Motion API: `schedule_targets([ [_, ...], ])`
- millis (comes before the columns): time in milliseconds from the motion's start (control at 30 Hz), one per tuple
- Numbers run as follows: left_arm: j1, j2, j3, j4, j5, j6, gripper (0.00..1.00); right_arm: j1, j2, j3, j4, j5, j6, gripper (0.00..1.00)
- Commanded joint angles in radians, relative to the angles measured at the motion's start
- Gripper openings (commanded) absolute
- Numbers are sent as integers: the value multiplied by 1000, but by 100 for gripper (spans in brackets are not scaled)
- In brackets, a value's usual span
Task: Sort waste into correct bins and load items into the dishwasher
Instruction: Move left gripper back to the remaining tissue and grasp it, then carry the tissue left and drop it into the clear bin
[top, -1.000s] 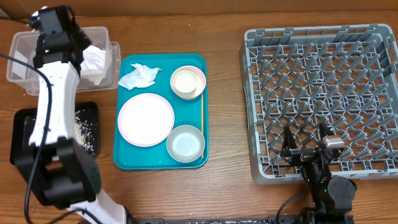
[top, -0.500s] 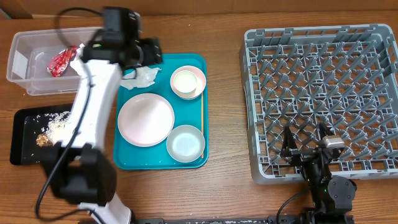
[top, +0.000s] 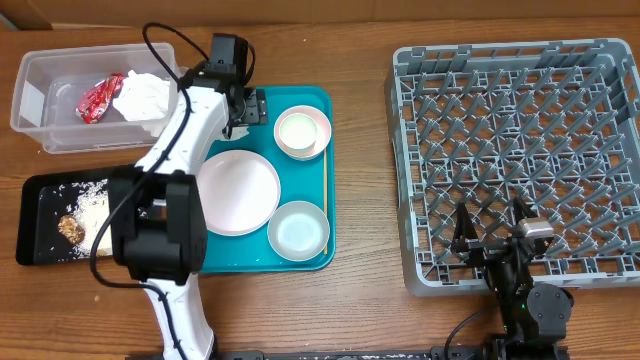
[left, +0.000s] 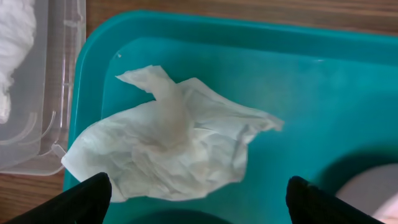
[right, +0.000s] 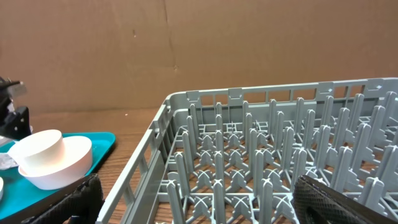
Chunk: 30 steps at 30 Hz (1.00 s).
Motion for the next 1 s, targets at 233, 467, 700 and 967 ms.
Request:
schedule_targets([
  [233,3,133,3,24,-10,1,92,-3,-11,-10,6,1,-3,100],
  [467,3,133,21,37,-60,4,44,-3,-11,-10,6,1,-3,100],
  [700,3,87,188,-66,-160,-22,9,-3,-11,-10,6,1,-3,100],
  [967,14,-48,412,-71,-179,-24,4,-3,-11,-10,5,1,-3,100],
])
